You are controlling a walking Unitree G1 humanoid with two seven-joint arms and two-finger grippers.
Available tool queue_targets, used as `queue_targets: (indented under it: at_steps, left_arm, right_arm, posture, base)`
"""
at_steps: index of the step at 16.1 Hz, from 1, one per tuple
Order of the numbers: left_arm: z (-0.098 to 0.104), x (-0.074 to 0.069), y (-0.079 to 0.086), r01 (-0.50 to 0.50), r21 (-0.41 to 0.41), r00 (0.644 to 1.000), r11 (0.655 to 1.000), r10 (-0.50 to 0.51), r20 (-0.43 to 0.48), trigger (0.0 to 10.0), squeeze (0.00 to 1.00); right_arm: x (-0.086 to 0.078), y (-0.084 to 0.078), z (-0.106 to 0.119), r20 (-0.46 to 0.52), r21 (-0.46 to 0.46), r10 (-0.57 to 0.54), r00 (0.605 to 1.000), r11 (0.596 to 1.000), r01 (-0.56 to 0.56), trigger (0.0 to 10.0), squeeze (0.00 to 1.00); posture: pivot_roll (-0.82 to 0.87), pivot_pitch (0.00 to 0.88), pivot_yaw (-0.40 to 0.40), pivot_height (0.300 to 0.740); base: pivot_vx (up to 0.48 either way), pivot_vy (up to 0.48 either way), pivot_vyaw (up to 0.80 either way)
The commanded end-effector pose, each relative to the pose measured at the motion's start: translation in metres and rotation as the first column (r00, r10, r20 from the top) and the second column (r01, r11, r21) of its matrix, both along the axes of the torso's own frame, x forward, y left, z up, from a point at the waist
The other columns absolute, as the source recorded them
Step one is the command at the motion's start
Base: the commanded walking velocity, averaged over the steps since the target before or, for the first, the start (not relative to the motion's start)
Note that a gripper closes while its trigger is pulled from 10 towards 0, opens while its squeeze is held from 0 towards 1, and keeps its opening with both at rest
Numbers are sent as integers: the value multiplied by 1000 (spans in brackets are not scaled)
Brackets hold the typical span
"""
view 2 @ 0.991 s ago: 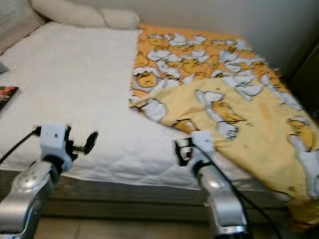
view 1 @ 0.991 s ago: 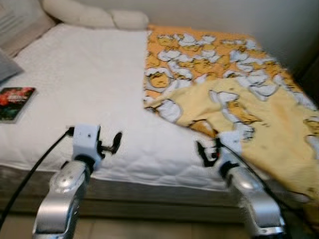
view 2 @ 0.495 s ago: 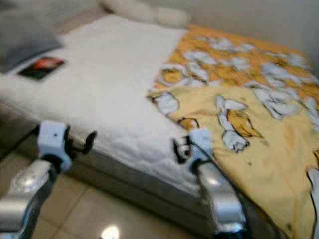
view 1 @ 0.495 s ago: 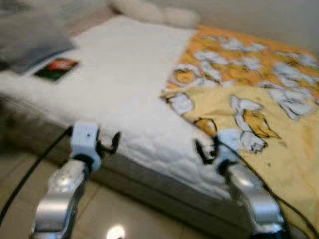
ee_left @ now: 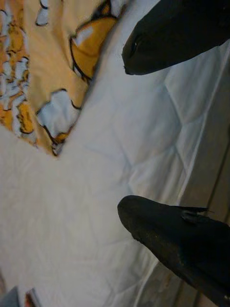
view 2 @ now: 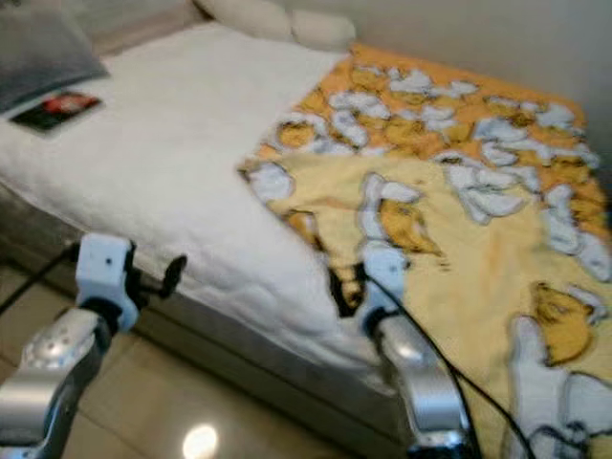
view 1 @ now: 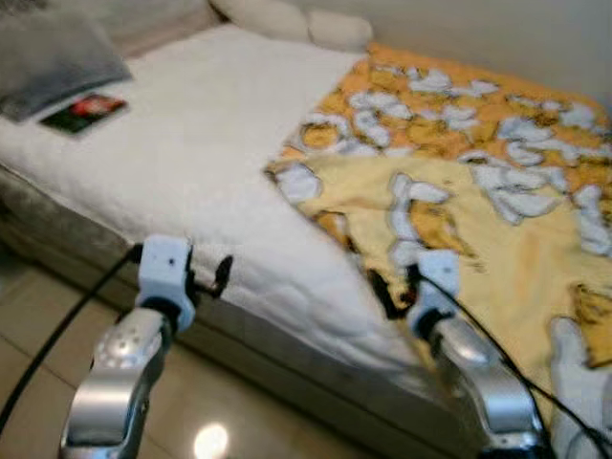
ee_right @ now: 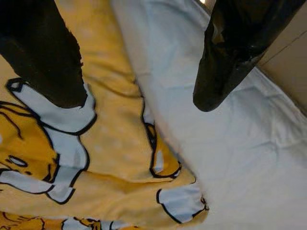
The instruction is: Clean up the room
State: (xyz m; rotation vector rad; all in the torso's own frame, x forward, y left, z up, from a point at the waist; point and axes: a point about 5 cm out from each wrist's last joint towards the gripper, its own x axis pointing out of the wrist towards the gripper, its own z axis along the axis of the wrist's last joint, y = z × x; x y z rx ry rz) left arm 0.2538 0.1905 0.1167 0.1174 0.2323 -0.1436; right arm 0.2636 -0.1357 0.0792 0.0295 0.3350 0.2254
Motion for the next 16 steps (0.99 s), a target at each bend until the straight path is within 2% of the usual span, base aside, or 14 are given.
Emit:
queue_targets:
  at_steps: [1, 15, 16]
  left_arm:
    - [3, 2, -4, 15, 1, 1000, 1000, -15, 13, 10000, 973]
    - [-1, -1, -6, 40, 26, 999, 999, -40, -4, 10000, 965]
    - [-2, -1, -5, 40, 29, 999, 999, -40, -3, 10000, 957]
  right_arm:
    - [2, -8, 1, 2, -23, -22, 1000, 999, 22, 10000, 0]
    - [-4, -4, -5, -33, -30, 10, 999, 999, -11, 10000, 0]
    - [-4, -3, -6, -36, -30, 16, 999, 999, -17, 10000, 0]
  posture:
    - [11, 0, -31, 740]
    - [4, 0, -26, 740]
    - [2, 0, -25, 740]
  base:
    - [0, -480, 0]
    - [0, -480, 0]
    - [0, 0, 0]
